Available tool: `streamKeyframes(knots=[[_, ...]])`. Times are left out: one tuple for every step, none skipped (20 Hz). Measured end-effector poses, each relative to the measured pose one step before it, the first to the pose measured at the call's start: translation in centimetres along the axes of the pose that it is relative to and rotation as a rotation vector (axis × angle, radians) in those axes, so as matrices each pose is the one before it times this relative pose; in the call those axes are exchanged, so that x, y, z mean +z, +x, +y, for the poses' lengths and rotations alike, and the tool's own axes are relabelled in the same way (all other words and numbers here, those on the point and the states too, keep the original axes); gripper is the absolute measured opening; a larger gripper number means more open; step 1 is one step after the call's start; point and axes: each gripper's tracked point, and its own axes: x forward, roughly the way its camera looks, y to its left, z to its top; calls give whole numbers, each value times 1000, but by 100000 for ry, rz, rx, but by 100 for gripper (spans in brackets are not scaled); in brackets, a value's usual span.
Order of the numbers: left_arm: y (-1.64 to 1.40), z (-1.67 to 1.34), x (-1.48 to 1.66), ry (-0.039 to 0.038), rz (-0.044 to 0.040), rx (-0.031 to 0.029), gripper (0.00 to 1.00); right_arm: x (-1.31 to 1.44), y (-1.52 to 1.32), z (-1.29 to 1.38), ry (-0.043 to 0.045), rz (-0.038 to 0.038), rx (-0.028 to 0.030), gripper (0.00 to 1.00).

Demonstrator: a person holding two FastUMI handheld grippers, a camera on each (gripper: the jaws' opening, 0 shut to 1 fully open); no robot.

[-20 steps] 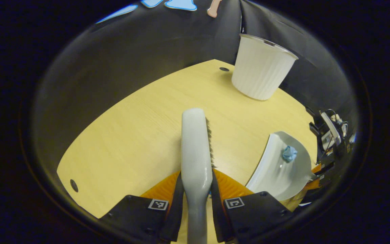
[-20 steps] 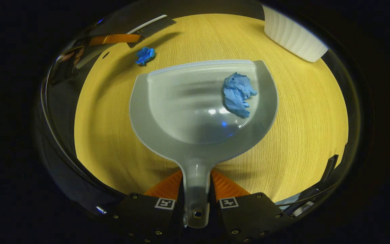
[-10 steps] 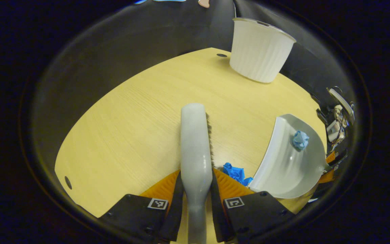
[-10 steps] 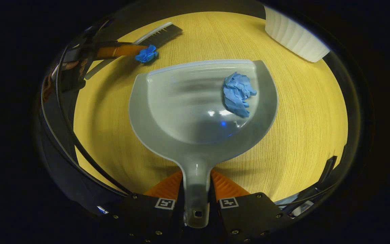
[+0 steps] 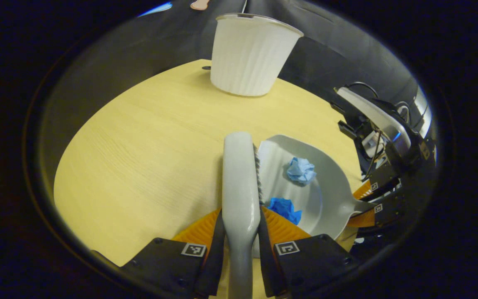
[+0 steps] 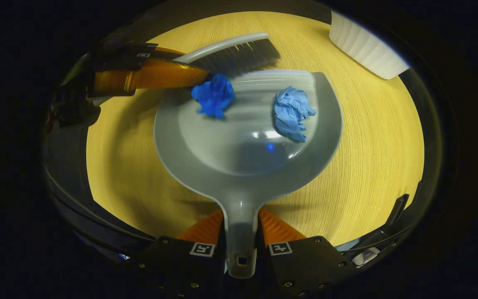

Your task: Pick up the small broom and dustpan from the desktop, sweep the trash into the dustpan with the broom, and then empty the trash into the garbage bin.

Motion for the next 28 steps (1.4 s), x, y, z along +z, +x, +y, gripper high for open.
streamKeyframes(knots=[[-112,72,58,-764,-896,1331,45,46,167,62,439,-880,204,33],[-259,328,-27,-588,-450,1445,44,159,3,61,347,-1081,9,36],[-567,506,-263,-993,-145,2132,46,-49,-46,4,-114,-610,268,36],[-414,572,-274,-1136,-17,2506,48,150,-83,-86,319,-1282,238,33],[-497,935,-565,-1484,311,3036,46,60,5,50,186,-1400,78,33],[-651,852,-538,-1833,41,2713,48,-16,-69,-91,-201,-912,4,33],[-498,565,-471,-1579,-92,2048,48,94,42,-9,29,-999,-124,33],[-708,600,-638,-1498,93,1809,49,67,-73,-89,-105,-1031,-111,33],[-1080,808,-1500,-3509,6,3353,49,2,21,-74,-313,-1260,-45,33],[-549,483,-1091,-2541,70,2437,48,75,-114,-42,69,-1123,4,33],[-511,650,-1119,-2038,149,1964,49,62,-96,-15,-136,-1057,-86,33],[-589,716,-899,-2345,240,1746,49,105,-97,1,-161,-936,-68,33],[-631,647,-1002,-2448,195,1638,49,89,-71,29,5,-787,-150,33],[-748,557,-1000,-2524,206,1555,49,194,-204,45,30,-1240,272,33],[-631,484,-1144,-2775,149,1551,49,164,-131,23,-52,-1442,152,33],[-608,667,-1054,-2785,128,1591,49,209,-259,21,-284,-1319,219,33],[-545,391,-1005,-2760,23,1403,49,279,-194,-23,-175,-1637,126,33],[-650,384,-1468,-3556,38,1644,49,362,-245,23,38,-1988,197,33],[-981,567,-1505,-3259,31,1765,49,527,-479,21,1149,-2885,539,33],[-415,186,-1240,-2157,179,1332,49,277,-214,157,1825,-3015,223,28],[-584,226,-933,-1383,-246,481,49,-101,10,122,-383,-415,211,24],[-652,29,-1122,-2950,-311,777,49,377,-272,-48,-452,-2776,552,28],[-285,34,-423,-1280,-16,409,49,239,-264,-57,342,-2111,367,28],[-104,133,-258,-1092,-289,377,49,376,-262,135,313,-2405,425,28],[-176,69,-450,-1096,-256,473,49,1036,-740,120,369,-5125,1551,28],[-85,-160,-193,-383,65,312,48,621,-734,-211,215,-3354,1434,28],[-98,-15,-359,-361,-193,134,47,381,-600,29,381,-1468,1726,28],[-102,-6,-419,-664,-471,-17,46,-34,-307,-102,1311,-2186,1048,28]])
